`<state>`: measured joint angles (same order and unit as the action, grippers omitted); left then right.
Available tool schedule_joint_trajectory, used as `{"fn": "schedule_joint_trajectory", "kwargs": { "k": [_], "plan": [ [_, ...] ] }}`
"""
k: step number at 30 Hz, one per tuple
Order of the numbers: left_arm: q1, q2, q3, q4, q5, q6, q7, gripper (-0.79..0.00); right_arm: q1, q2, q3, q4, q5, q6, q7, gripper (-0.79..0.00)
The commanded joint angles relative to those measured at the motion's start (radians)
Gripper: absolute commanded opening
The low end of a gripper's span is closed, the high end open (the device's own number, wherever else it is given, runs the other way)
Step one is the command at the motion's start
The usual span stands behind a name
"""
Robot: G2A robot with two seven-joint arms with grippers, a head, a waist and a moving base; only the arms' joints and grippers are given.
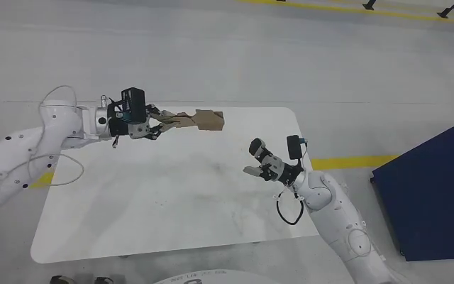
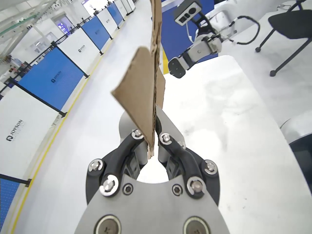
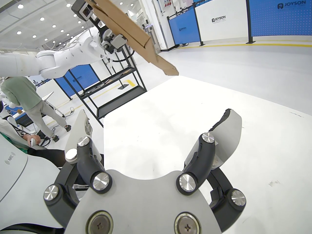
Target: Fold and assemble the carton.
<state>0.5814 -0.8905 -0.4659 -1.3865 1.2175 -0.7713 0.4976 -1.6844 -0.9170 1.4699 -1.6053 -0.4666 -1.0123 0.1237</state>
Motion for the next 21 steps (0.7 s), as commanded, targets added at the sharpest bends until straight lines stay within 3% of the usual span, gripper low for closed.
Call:
{"fn": "schedule_joint_trajectory", "kwargs": {
  "k": [1,7,15,21],
  "plan": [
    [0.001,0.0,0.001,-0.001,-0.003,-0.002,-0.001,-0.785,0.0,0.0,0.0,0.0,0.0,0.0,0.0,0.0],
    [0.004,0.0,0.0,-0.001,-0.004,0.0,-0.005,-0.785,0.029,-0.012,-0.036,-0.161,-0.17,0.195,0.007,0.0],
    [0.026,0.007,-0.043,0.011,-0.092,-0.103,-0.202,-0.785,-0.061,-0.028,-0.031,-0.28,-0.428,0.393,-0.171,0.0],
    [0.031,0.004,-0.059,0.018,-0.138,-0.11,-0.19,-0.785,-0.064,-0.029,-0.031,-0.28,-0.435,0.406,-0.177,0.0]
  ]
}}
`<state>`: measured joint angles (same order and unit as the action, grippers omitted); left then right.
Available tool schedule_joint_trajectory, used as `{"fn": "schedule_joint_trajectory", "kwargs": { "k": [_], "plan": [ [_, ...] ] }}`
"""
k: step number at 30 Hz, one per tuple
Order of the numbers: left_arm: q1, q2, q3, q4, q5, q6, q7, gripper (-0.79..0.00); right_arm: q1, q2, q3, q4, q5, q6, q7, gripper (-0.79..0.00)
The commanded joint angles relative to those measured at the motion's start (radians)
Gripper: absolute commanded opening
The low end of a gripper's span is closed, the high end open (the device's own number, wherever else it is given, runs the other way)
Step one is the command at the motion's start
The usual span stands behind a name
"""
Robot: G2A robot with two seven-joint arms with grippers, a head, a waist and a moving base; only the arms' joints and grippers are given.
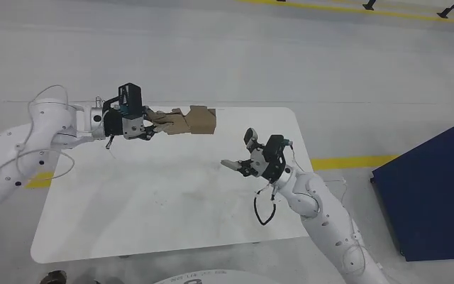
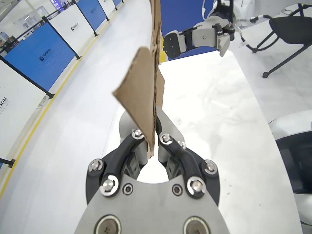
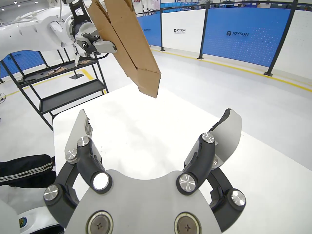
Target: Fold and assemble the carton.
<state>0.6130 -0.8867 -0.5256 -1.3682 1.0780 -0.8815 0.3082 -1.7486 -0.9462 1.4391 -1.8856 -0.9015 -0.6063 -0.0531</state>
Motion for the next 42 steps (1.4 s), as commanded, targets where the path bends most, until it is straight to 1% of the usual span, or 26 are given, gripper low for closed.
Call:
{"fn": "schedule_joint_trajectory", "kwargs": {
  "k": [1,5,6,7,9,10,12,16,18,20,24,26,28,31,34,36,38,39,41,42],
  "plan": [
    [0.0,0.0,0.001,0.0,0.002,0.0,-0.001,-0.785,0.0,0.0,0.0,0.0,0.0,0.0,0.0,0.0],
    [0.0,0.0,0.001,0.0,0.002,0.0,-0.001,-0.785,0.0,0.0,0.0,0.0,0.0,0.0,0.0,0.0],
    [0.009,-0.001,0.001,-0.004,-0.012,0.002,0.003,-0.785,0.0,0.0,0.0,0.0,0.0,0.0,0.0,0.0],
    [0.018,-0.004,0.0,-0.006,-0.042,-0.014,0.008,-0.785,0.004,0.0,-0.003,-0.005,-0.005,0.001,0.008,0.0],
    [0.026,-0.012,0.001,0.019,-0.143,-0.104,0.033,-0.785,0.031,-0.001,-0.021,-0.019,-0.002,-0.024,0.045,0.0],
    [0.025,-0.018,0.006,0.04,-0.194,-0.131,0.038,-0.785,0.047,-0.001,-0.023,-0.022,0.002,-0.034,0.056,0.0],
    [0.019,-0.031,0.044,0.058,-0.288,-0.131,0.019,-0.785,0.065,-0.002,-0.026,-0.019,0.027,-0.064,0.063,0.0],
    [-0.038,-0.049,0.122,0.096,-0.413,-0.131,-0.077,-0.785,0.08,-0.003,-0.015,0.002,0.089,-0.087,0.06,0.0],
    [-0.062,-0.055,0.154,0.096,-0.461,-0.131,-0.108,-0.785,0.082,-0.002,-0.01,0.016,0.14,-0.135,0.058,0.0],
    [-0.079,-0.059,0.186,0.091,-0.511,-0.131,-0.124,-0.785,0.086,-0.002,0.002,0.031,0.169,-0.142,0.064,0.0],
    [-0.102,-0.06,0.236,0.094,-0.605,-0.131,-0.124,-0.785,0.105,-0.008,-0.027,0.026,0.173,-0.065,0.11,0.0],
    [-0.104,-0.056,0.261,0.084,-0.659,-0.131,-0.113,-0.785,0.124,-0.012,-0.048,0.024,0.175,-0.047,0.13,0.0],
    [-0.109,-0.05,0.283,0.078,-0.698,-0.131,-0.109,-0.785,0.136,-0.014,-0.059,0.023,0.18,-0.061,0.134,0.0],
    [-0.115,-0.039,0.312,0.076,-0.749,-0.131,-0.106,-0.785,0.141,-0.014,-0.059,0.032,0.201,-0.118,0.125,0.0],
    [-0.123,-0.033,0.339,0.083,-0.769,-0.131,-0.122,-0.785,0.149,-0.013,-0.053,0.053,0.239,-0.173,0.132,-0.049],
    [-0.128,-0.033,0.356,0.079,-0.781,-0.131,-0.136,-0.785,0.154,-0.012,-0.048,0.065,0.257,-0.205,0.136,-0.095],
    [-0.127,-0.034,0.356,0.084,-0.787,-0.131,-0.157,-0.785,0.156,-0.011,-0.041,0.084,0.278,-0.218,0.133,-0.114],
    [-0.129,-0.035,0.356,0.088,-0.786,-0.131,-0.169,-0.785,0.158,-0.012,-0.038,0.093,0.291,-0.212,0.136,-0.166],
    [-0.131,-0.038,0.356,0.083,-0.779,-0.131,-0.188,-0.785,0.166,-0.013,-0.038,0.102,0.312,-0.188,0.152,-0.296],
    [-0.133,-0.039,0.356,0.083,-0.773,-0.131,-0.198,-0.785,0.171,-0.013,-0.04,0.103,0.315,-0.176,0.164,-0.329]
  ]
}}
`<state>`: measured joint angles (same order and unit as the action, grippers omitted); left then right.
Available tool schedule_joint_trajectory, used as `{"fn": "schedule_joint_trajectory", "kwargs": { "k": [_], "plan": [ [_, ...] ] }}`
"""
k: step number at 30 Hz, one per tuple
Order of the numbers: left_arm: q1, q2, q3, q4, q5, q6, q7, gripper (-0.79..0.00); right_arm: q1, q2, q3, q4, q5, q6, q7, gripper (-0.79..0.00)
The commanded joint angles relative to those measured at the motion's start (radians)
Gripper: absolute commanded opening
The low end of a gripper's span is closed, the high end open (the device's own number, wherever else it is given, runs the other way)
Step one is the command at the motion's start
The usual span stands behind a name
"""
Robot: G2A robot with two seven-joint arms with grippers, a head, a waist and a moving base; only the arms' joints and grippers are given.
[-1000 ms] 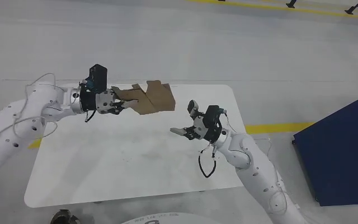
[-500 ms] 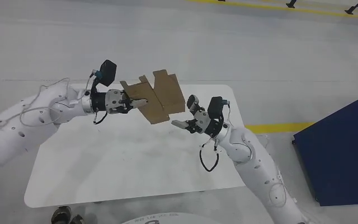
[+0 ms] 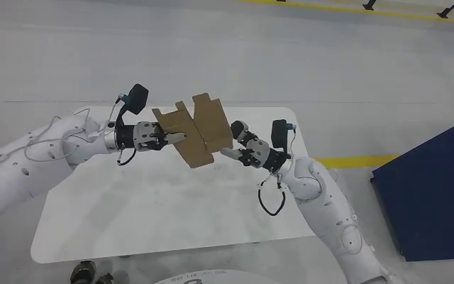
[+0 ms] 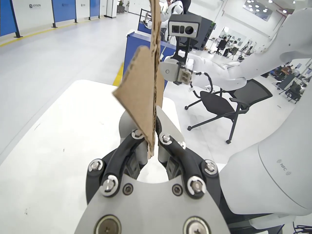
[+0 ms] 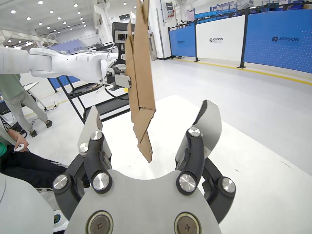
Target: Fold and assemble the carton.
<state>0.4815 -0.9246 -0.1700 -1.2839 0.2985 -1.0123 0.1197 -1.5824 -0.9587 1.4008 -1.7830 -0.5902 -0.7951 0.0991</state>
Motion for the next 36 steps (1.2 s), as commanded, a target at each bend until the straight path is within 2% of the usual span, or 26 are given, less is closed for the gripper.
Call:
{"fn": "schedule_joint_trajectory", "kwargs": {
  "k": [1,5,11,13,14,17,24,25,26,27,32,36],
  "plan": [
    [-0.002,-0.001,0.0,0.002,0.009,0.0,-0.016,-0.785,0.009,-0.001,-0.004,0.0,0.006,0.022,0.022,-0.354],
    [-0.004,-0.003,0.0,0.003,0.009,0.0,-0.042,-0.785,0.021,-0.001,-0.013,0.004,0.02,0.011,0.057,-0.409],
    [-0.006,-0.005,0.0,-0.009,-0.03,0.0,-0.102,-0.785,0.049,0.0,-0.028,0.033,0.067,-0.085,0.1,-0.453],
    [-0.006,-0.006,0.0,-0.004,-0.042,0.0,-0.12,-0.785,0.054,0.001,-0.029,0.05,0.081,-0.118,0.106,-0.493],
    [-0.007,-0.007,0.0,-0.004,-0.047,0.0,-0.128,-0.785,0.057,0.001,-0.026,0.058,0.084,-0.115,0.108,-0.533],
    [-0.007,-0.009,0.0,-0.013,-0.059,0.0,-0.154,-0.785,0.062,0.0,-0.031,0.055,0.076,-0.103,0.109,-0.773],
    [-0.012,-0.012,0.0,-0.01,-0.072,0.0,-0.182,-0.785,0.056,-0.001,-0.029,0.06,0.064,-0.131,0.103,-0.785],
    [-0.013,-0.012,0.0,-0.011,-0.07,0.0,-0.183,-0.57,0.054,-0.001,-0.029,0.059,0.059,-0.141,0.104,-0.785],
    [-0.015,-0.012,0.0,-0.01,-0.065,0.0,-0.183,-0.185,0.053,-0.001,-0.028,0.06,0.056,-0.151,0.104,-0.785],
    [-0.017,-0.012,0.0,-0.009,-0.057,0.0,-0.181,0.0,0.051,0.0,-0.027,0.063,0.055,-0.158,0.102,-0.785],
    [-0.034,-0.003,-0.009,0.007,0.02,0.0,-0.083,0.0,0.051,0.001,-0.029,0.1,0.122,-0.203,0.091,-0.785],
    [-0.03,0.011,-0.021,0.021,0.156,0.0,0.097,0.0,0.06,0.0,-0.034,0.143,0.251,-0.204,0.073,-0.785]
  ]
}}
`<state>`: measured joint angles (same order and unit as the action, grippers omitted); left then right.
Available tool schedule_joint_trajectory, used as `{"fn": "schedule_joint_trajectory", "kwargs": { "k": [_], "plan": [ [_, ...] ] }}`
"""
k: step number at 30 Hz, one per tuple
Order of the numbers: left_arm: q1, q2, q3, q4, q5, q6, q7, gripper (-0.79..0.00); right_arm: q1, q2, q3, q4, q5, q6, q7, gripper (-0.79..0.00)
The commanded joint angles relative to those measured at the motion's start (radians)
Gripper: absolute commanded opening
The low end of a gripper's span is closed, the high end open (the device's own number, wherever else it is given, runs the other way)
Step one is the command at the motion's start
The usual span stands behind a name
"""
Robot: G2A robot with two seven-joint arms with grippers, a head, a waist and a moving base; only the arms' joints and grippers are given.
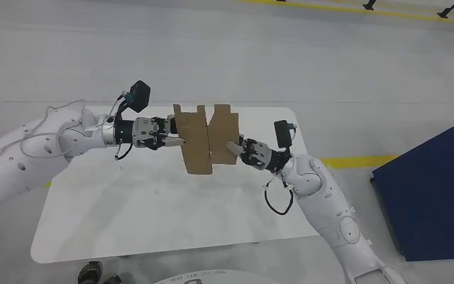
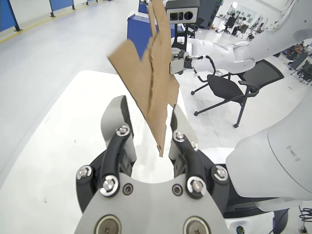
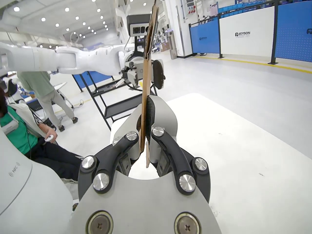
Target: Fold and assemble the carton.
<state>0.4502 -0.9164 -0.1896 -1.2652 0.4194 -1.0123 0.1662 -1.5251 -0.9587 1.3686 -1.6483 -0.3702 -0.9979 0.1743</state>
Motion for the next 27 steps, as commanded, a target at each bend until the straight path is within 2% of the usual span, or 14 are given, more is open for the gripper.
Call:
{"fn": "schedule_joint_trajectory", "kwargs": {
  "k": [1,7,11,15,17,21,27],
  "plan": [
    [0.005,0.006,-0.002,0.006,0.069,0.0,0.104,0.0,0.008,-0.001,-0.006,0.023,0.072,-0.002,-0.006,-0.785],
    [0.005,0.018,0.012,0.039,0.301,0.0,0.411,0.0,0.052,-0.004,-0.036,0.131,0.322,-0.001,0.001,-0.785],
    [-0.023,0.024,-0.01,0.091,0.528,0.0,0.554,0.0,0.052,-0.004,-0.036,0.131,0.322,-0.001,0.001,-0.785],
    [-0.017,0.022,-0.056,0.062,0.726,0.098,0.666,0.0,0.052,-0.004,-0.036,0.131,0.322,-0.001,0.001,-0.785],
    [-0.013,0.02,-0.066,0.037,0.821,0.156,0.685,0.0,0.052,-0.004,-0.036,0.13,0.321,0.006,0.0,-0.785],
    [0.0,0.007,-0.069,-0.028,0.974,0.255,0.69,0.0,0.056,-0.013,-0.041,0.108,0.3,0.125,-0.035,-0.785],
    [0.018,-0.021,-0.063,-0.082,1.184,0.425,0.662,0.0,0.063,-0.023,-0.058,0.109,0.325,0.163,-0.032,-0.785]
  ]
}}
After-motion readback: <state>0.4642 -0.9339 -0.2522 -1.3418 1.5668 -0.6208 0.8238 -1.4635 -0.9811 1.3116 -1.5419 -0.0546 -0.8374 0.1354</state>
